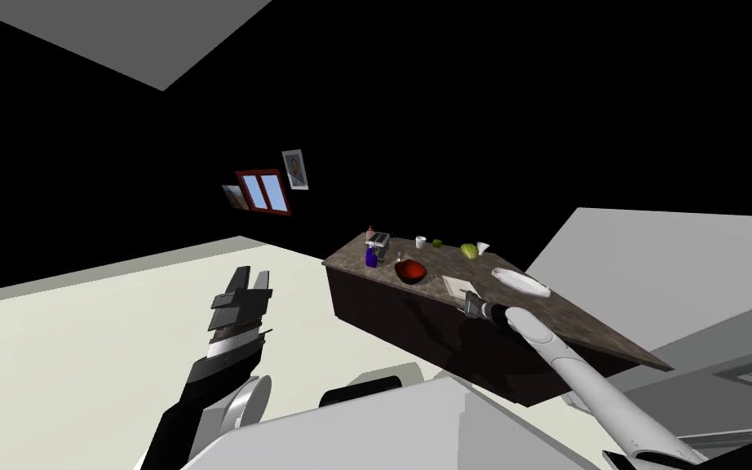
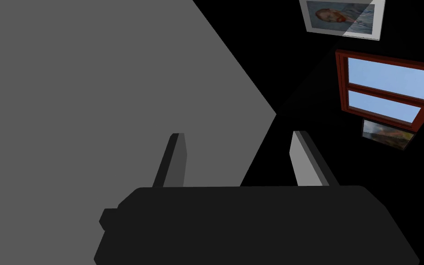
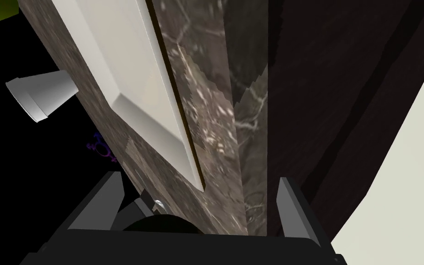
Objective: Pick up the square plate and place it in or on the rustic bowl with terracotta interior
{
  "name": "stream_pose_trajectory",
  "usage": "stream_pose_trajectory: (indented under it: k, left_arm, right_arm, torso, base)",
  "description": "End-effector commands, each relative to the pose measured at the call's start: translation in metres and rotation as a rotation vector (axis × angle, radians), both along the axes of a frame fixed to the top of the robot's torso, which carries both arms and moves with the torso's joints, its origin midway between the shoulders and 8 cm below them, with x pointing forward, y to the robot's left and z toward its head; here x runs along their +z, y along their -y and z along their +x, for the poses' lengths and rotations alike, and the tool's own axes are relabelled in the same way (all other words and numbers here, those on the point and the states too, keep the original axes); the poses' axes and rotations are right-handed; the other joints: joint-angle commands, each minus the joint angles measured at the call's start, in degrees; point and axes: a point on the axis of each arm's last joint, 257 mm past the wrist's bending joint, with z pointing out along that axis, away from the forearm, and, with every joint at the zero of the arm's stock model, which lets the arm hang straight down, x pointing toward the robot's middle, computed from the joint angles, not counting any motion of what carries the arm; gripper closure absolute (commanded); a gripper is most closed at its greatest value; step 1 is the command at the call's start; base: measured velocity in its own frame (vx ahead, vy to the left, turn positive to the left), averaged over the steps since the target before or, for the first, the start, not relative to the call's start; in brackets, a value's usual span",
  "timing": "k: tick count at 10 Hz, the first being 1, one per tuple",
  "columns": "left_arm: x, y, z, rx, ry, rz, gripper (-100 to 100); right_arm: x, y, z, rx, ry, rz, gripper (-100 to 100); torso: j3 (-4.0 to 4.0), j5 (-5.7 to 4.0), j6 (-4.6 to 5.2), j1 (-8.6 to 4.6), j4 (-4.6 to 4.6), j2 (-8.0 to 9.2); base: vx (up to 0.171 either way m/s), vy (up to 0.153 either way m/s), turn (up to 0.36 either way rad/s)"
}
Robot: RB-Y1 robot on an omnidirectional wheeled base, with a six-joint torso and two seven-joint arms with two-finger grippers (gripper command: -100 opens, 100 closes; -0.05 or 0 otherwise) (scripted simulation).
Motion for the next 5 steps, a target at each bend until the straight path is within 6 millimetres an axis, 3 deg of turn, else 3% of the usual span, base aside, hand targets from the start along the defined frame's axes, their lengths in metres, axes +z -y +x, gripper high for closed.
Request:
stream_pose_trajectory:
  k: [1, 5]
  left_arm:
    - [0.0, 0.0, 0.0, 0.0, 0.0, 0.0, 0]
    - [0.0, 0.0, 0.0, 0.0, 0.0, 0.0, 0]
  right_arm:
    - [0.002, 0.008, -0.003, -0.002, -0.015, -0.028, -100]
    - [0.006, 0.051, -0.019, -0.01, -0.088, -0.153, -100]
  torso:
    - [0.0, 0.0, 0.0, 0.0, 0.0, 0.0]
    - [-0.02, 0.0, 0.0, 0.02, -0.01, -0.03]
  base:
    - [0.003, 0.037, 0.032]
    - [0.006, 0.053, 0.051]
